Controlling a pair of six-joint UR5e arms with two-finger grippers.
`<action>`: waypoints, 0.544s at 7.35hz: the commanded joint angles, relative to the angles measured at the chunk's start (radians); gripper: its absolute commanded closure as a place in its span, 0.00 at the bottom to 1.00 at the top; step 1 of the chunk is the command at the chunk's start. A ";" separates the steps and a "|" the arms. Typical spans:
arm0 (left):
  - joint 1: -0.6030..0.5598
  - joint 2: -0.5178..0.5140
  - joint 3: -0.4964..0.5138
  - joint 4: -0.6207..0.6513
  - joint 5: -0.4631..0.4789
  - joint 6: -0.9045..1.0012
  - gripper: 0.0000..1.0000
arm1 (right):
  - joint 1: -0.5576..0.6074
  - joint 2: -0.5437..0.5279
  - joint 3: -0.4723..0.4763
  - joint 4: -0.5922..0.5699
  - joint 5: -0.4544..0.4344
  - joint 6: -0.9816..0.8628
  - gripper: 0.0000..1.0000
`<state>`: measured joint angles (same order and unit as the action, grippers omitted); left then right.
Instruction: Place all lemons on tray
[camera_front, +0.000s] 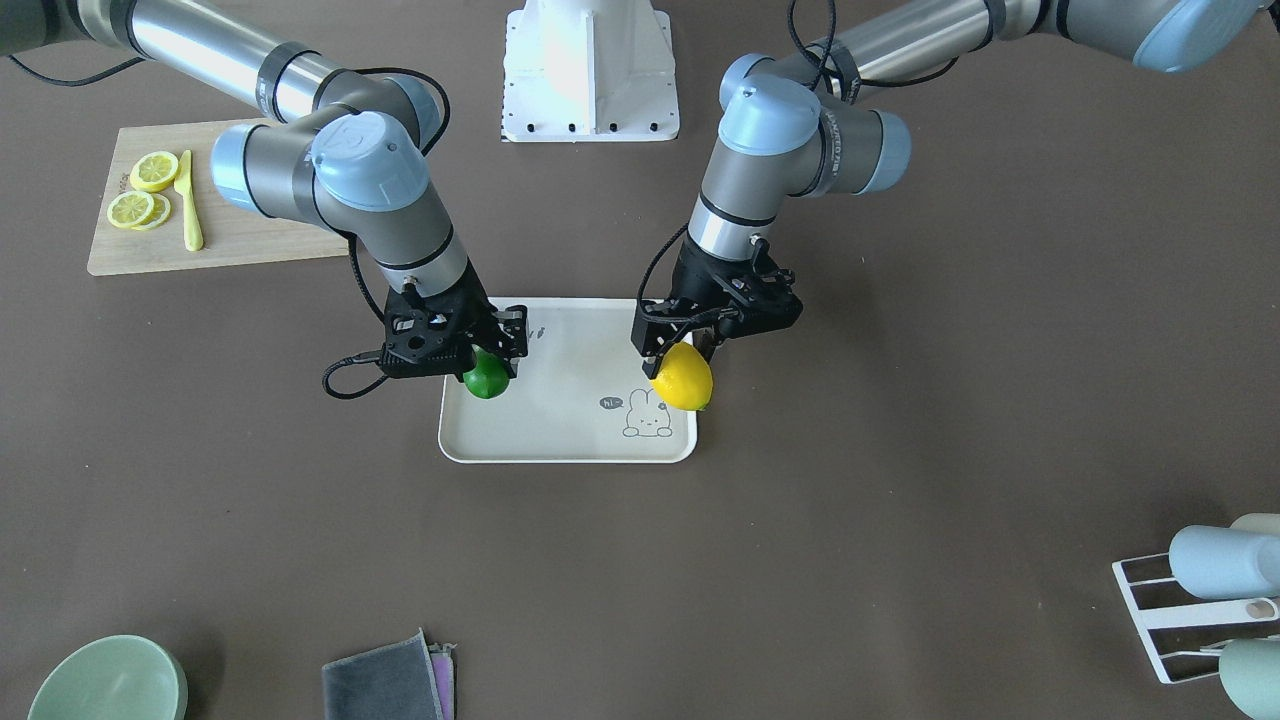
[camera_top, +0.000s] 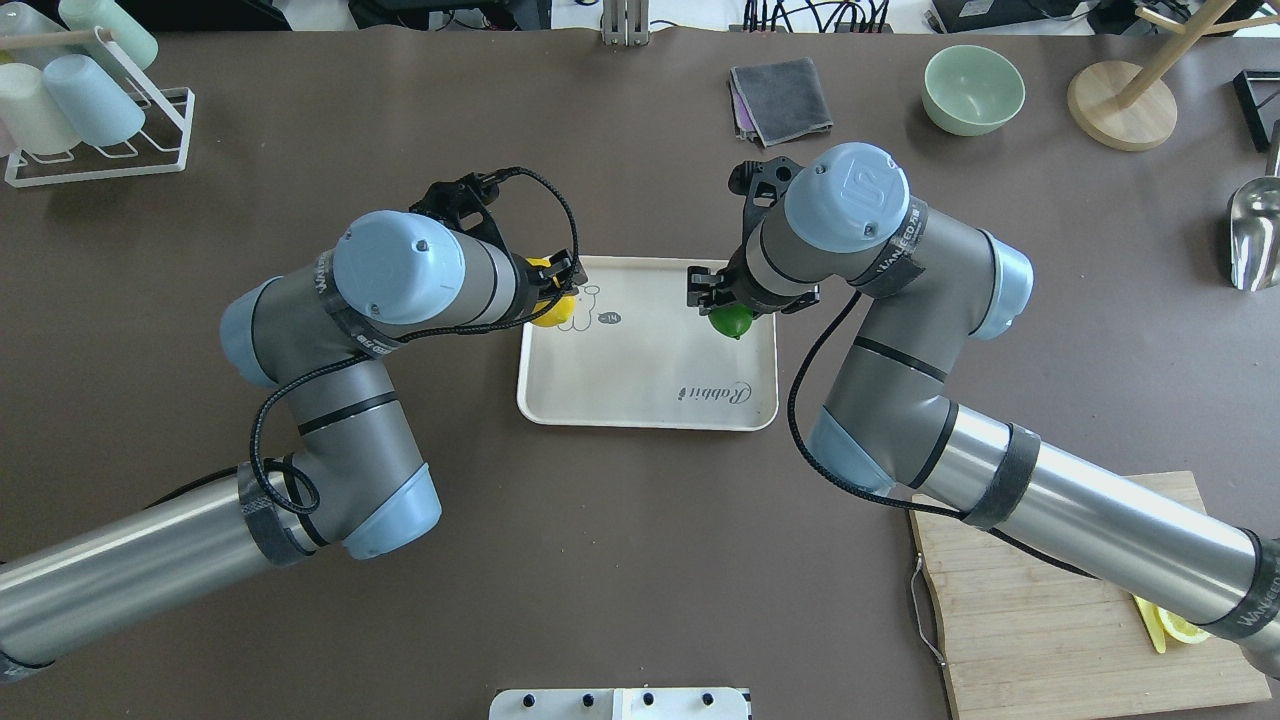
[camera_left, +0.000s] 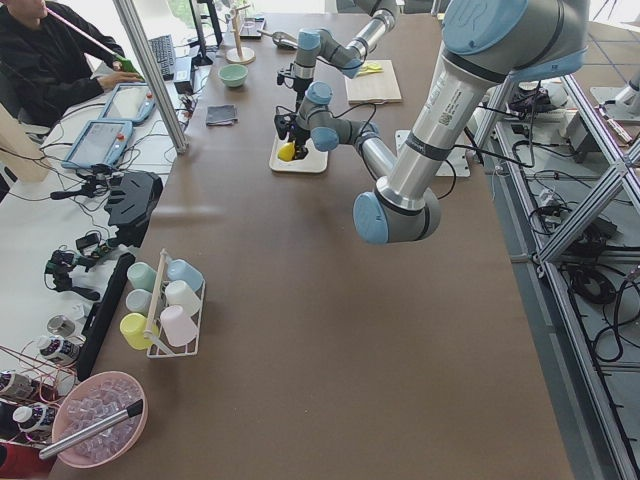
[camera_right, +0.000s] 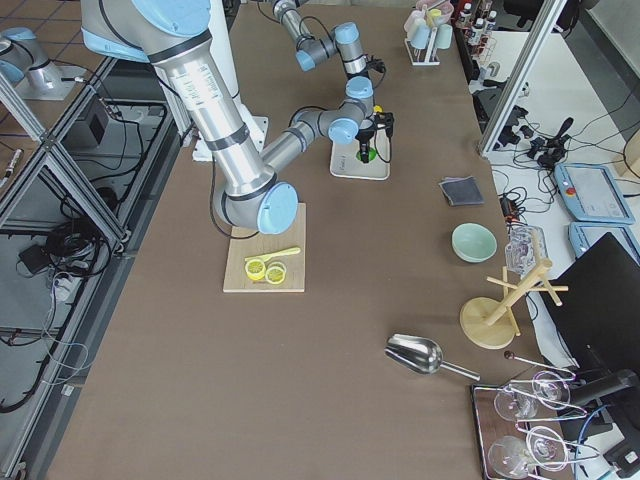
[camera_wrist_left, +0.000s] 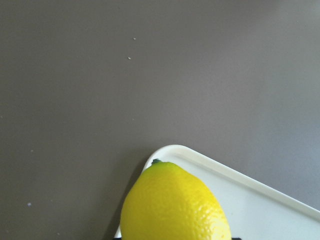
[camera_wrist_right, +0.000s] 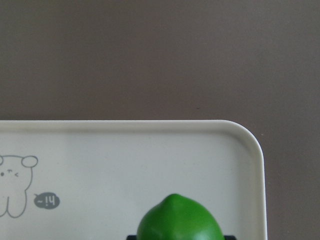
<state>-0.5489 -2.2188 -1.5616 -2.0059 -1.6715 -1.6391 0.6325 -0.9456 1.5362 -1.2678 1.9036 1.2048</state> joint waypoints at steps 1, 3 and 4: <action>0.059 -0.019 0.005 0.001 0.044 -0.010 1.00 | -0.013 0.016 -0.027 0.001 -0.006 0.009 1.00; 0.089 -0.021 0.011 0.001 0.068 -0.010 1.00 | -0.017 0.021 -0.025 0.001 -0.006 0.013 0.00; 0.095 -0.028 0.027 -0.001 0.070 -0.010 1.00 | 0.002 0.030 -0.022 0.001 -0.002 0.013 0.00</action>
<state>-0.4663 -2.2409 -1.5479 -2.0053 -1.6077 -1.6489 0.6207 -0.9247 1.5116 -1.2671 1.8986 1.2163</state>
